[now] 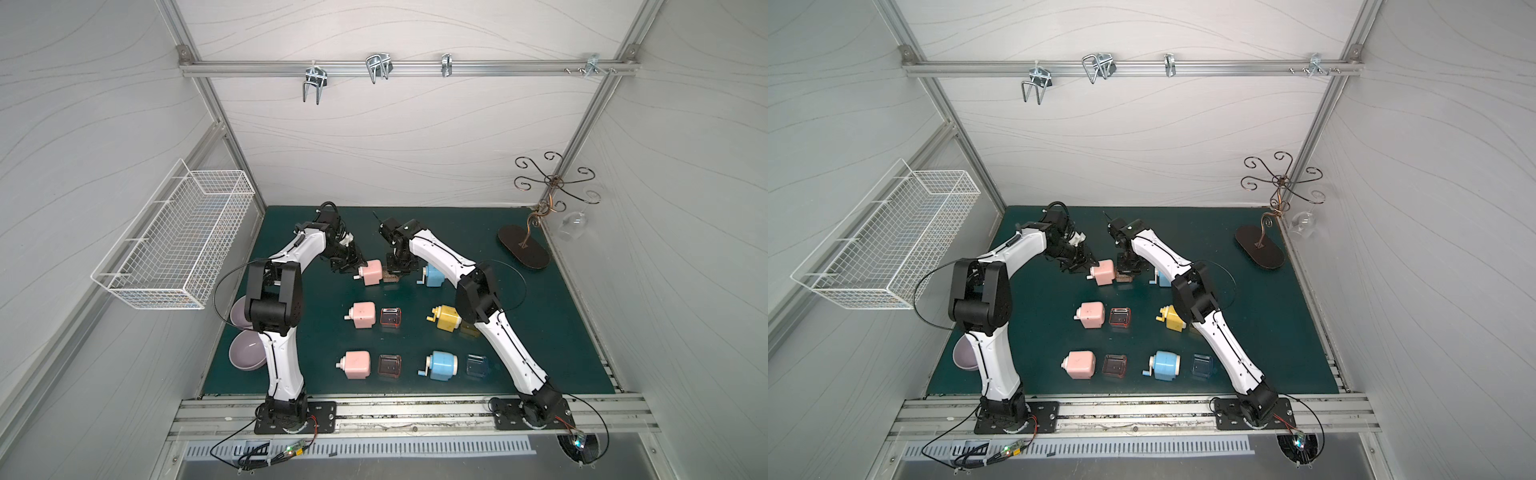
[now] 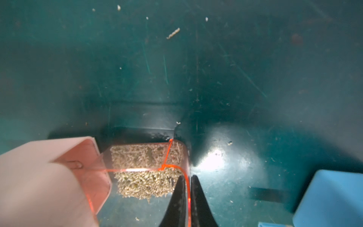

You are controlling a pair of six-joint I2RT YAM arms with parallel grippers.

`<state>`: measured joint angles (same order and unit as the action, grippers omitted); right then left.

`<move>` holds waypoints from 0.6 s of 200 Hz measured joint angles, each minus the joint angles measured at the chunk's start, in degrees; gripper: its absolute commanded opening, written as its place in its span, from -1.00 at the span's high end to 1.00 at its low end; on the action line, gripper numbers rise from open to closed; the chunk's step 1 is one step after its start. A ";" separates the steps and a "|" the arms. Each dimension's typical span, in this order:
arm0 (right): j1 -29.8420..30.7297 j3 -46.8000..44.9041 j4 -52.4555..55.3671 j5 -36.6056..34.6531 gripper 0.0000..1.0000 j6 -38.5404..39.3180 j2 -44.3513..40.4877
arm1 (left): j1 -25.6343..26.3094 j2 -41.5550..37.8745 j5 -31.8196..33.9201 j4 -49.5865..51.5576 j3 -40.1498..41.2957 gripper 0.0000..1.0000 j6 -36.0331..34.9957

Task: Put the tray back into the pencil sharpener
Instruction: Pick up the container from the center of the board, then close the container of the pencil sharpener.

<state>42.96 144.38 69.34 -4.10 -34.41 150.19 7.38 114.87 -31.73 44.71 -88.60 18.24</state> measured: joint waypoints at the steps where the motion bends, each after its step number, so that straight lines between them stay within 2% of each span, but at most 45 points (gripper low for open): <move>1: 0.00 0.00 0.00 0.00 0.77 0.00 0.00 | 0.00 0.00 -0.02 0.00 0.00 0.15 0.00; 120: 0.22 0.68 0.17 -0.09 0.77 0.48 0.28 | 0.09 0.00 0.02 0.07 0.00 0.13 -0.04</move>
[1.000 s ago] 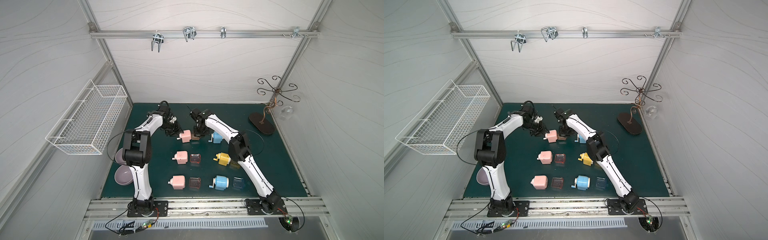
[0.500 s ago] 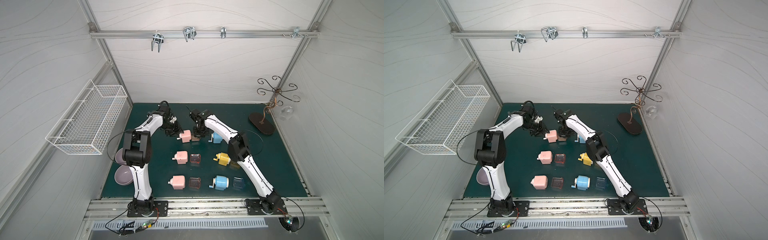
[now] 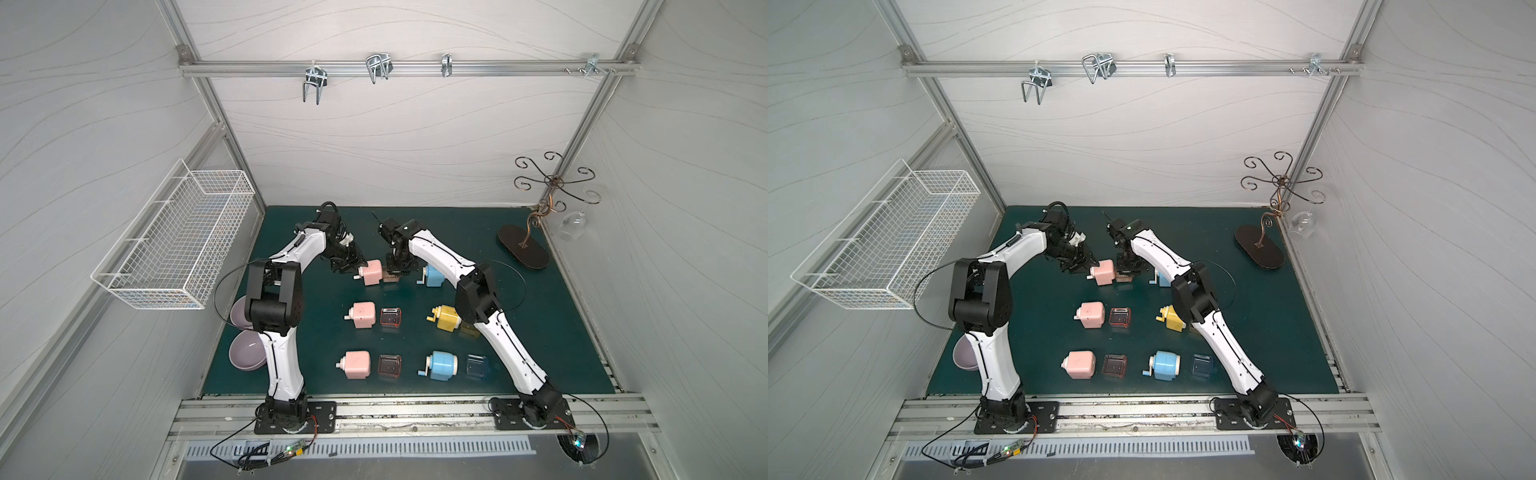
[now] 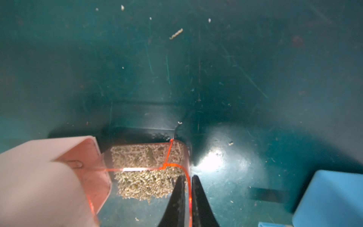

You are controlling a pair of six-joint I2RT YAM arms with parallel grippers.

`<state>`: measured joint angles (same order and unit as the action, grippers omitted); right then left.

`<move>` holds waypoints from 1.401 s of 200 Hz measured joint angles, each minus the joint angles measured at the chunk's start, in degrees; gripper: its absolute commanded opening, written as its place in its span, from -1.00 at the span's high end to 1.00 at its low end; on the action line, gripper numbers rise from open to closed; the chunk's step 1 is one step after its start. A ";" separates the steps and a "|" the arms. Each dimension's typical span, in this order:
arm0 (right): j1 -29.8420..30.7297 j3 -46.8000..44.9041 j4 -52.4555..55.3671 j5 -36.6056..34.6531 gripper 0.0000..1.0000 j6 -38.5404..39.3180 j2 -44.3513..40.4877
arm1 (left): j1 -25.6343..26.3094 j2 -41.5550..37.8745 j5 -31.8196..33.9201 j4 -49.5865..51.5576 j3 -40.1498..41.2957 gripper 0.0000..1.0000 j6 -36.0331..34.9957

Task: Put the tray back into the pencil sharpener
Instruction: Close the container of the pencil sharpener.

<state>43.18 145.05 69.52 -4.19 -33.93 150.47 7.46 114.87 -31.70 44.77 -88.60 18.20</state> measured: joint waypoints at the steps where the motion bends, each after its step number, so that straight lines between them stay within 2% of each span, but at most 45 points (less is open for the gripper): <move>1: 0.00 0.07 0.00 -0.02 0.77 0.02 0.04 | 0.00 0.00 0.00 0.00 0.00 0.13 0.00; 118: 0.63 1.40 0.66 -4.13 0.89 1.03 0.46 | 0.13 0.00 0.00 0.20 -0.02 0.13 0.00; 205: 1.75 3.82 2.93 -8.59 0.91 2.73 1.01 | 0.20 0.00 0.00 0.37 -0.09 0.12 0.00; 280: 1.81 4.96 4.57 -8.15 0.90 3.89 2.49 | 0.22 0.00 0.00 0.37 -0.09 0.11 0.00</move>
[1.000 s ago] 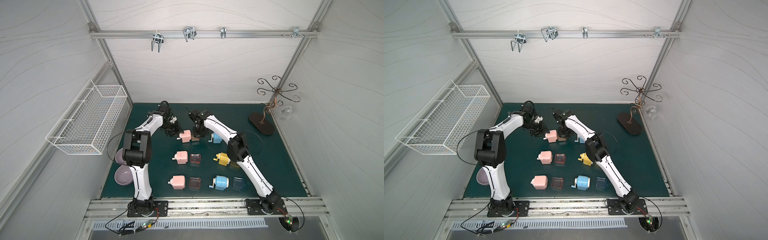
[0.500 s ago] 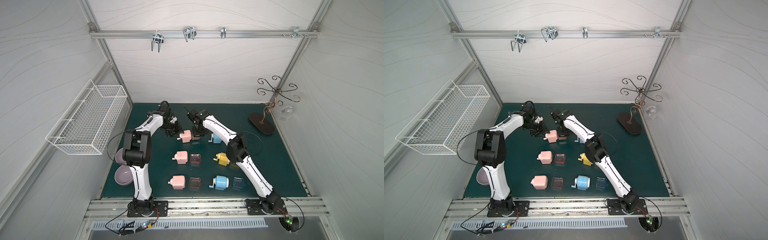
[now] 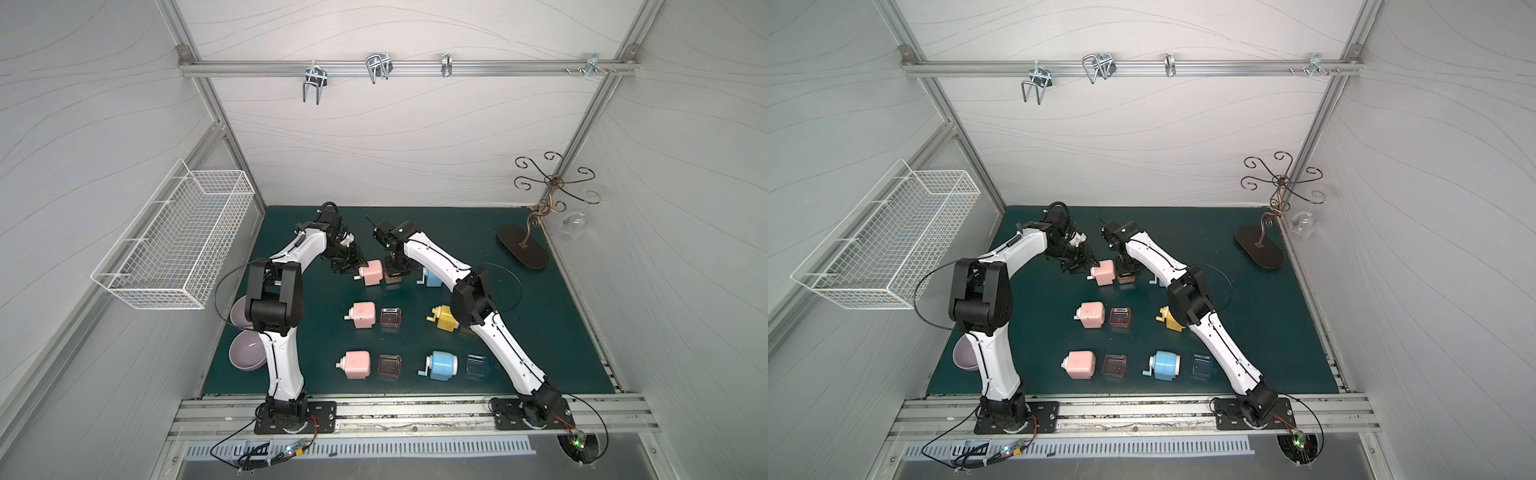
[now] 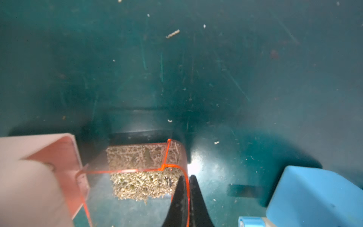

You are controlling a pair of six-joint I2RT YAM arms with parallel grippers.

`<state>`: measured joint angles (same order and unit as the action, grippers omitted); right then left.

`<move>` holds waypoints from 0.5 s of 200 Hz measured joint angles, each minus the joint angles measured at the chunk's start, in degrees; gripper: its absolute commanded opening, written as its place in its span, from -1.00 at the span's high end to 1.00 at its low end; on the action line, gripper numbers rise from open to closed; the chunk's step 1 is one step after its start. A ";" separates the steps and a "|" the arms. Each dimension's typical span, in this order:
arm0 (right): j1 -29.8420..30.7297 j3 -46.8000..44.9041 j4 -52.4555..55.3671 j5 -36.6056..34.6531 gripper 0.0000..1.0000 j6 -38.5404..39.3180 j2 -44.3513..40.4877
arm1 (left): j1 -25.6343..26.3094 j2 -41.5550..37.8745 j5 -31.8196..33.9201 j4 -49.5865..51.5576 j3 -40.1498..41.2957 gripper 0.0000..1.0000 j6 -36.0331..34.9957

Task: Put the tray back into the pencil sharpener
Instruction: Close the container of the pencil sharpener.

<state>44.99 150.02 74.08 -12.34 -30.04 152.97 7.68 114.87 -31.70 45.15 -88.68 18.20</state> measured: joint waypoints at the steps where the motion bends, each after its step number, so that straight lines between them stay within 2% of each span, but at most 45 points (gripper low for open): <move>1: 0.02 0.09 0.00 0.04 0.90 0.00 0.04 | 0.00 0.00 0.00 0.00 0.00 0.11 0.00; 100: 0.55 2.78 0.33 2.60 0.90 0.98 1.64 | 0.00 0.00 -0.02 0.02 0.00 0.09 0.00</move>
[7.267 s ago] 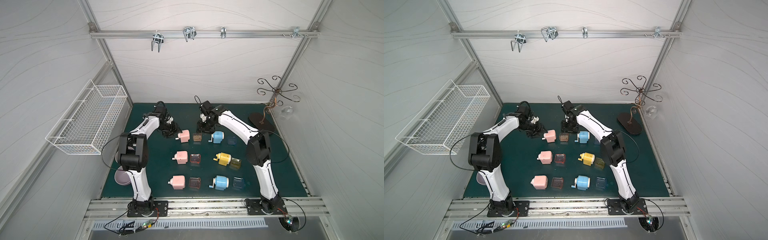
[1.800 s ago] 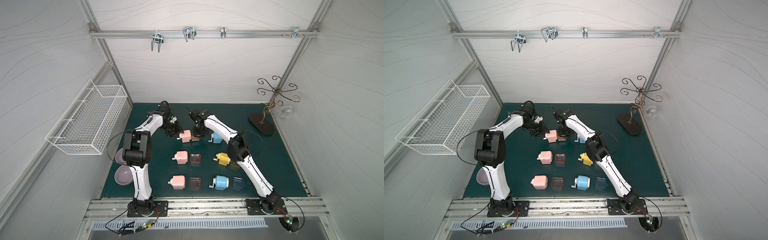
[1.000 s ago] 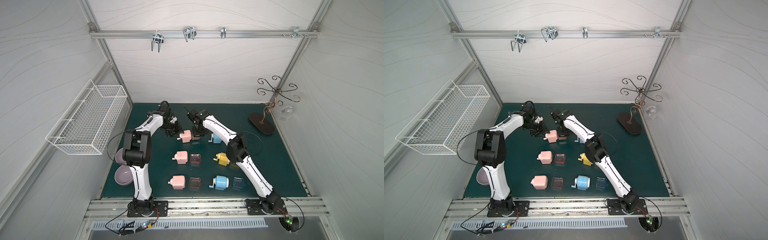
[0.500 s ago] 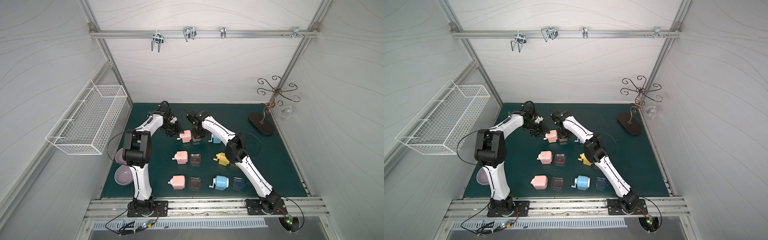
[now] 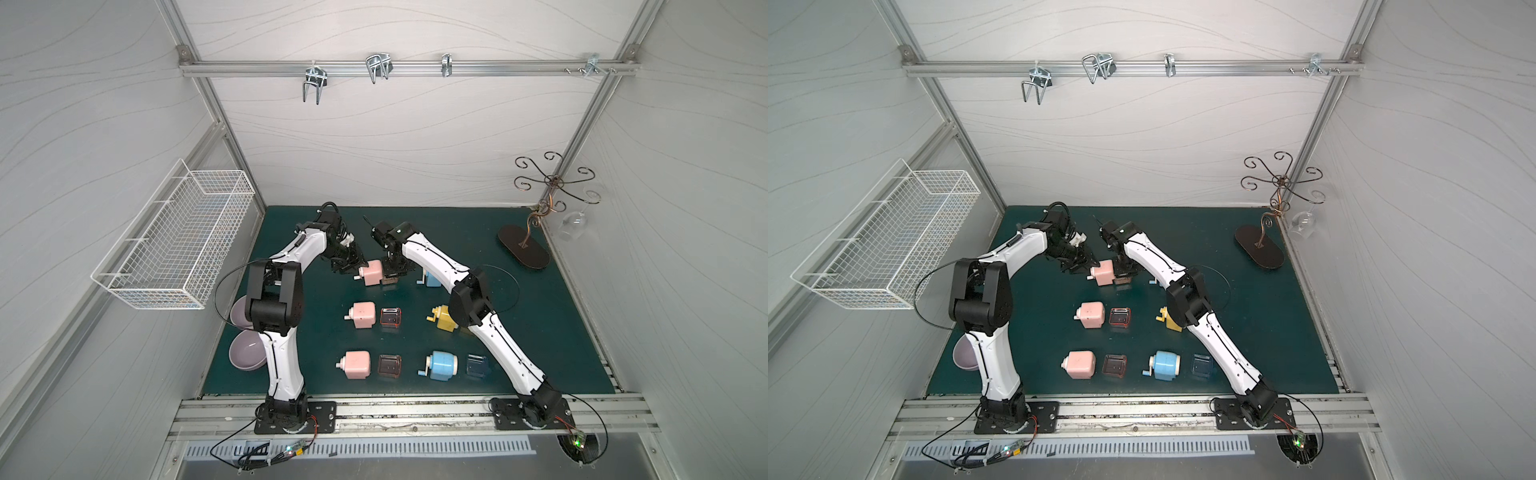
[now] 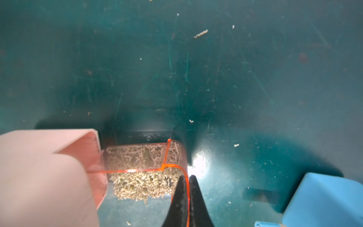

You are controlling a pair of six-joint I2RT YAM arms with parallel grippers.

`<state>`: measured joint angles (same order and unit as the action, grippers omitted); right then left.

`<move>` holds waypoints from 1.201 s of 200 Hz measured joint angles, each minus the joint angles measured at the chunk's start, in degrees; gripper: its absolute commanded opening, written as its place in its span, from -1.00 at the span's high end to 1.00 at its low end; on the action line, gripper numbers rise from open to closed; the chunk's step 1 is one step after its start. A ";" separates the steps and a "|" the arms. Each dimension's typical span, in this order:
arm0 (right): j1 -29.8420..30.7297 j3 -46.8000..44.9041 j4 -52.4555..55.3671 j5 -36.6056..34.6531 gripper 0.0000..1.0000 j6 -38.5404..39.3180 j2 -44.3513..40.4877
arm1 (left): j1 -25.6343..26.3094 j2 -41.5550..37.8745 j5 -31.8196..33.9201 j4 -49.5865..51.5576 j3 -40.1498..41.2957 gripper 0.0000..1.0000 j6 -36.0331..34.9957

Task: Put the tray back into the pencil sharpener
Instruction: Close the container of the pencil sharpener.

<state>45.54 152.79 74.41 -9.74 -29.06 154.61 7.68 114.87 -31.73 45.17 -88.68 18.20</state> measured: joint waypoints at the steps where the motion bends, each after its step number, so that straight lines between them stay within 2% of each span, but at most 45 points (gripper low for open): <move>1: 0.00 0.02 0.00 0.04 0.90 0.00 0.00 | 0.00 0.00 0.00 0.00 0.00 0.09 0.00; 240: 0.00 0.02 -2.01 1.46 0.91 -0.02 0.02 | 0.33 0.07 0.07 0.50 -0.22 0.09 -0.42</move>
<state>45.54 152.81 72.40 -8.27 -29.08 154.63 8.01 114.93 -31.66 45.67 -88.90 17.78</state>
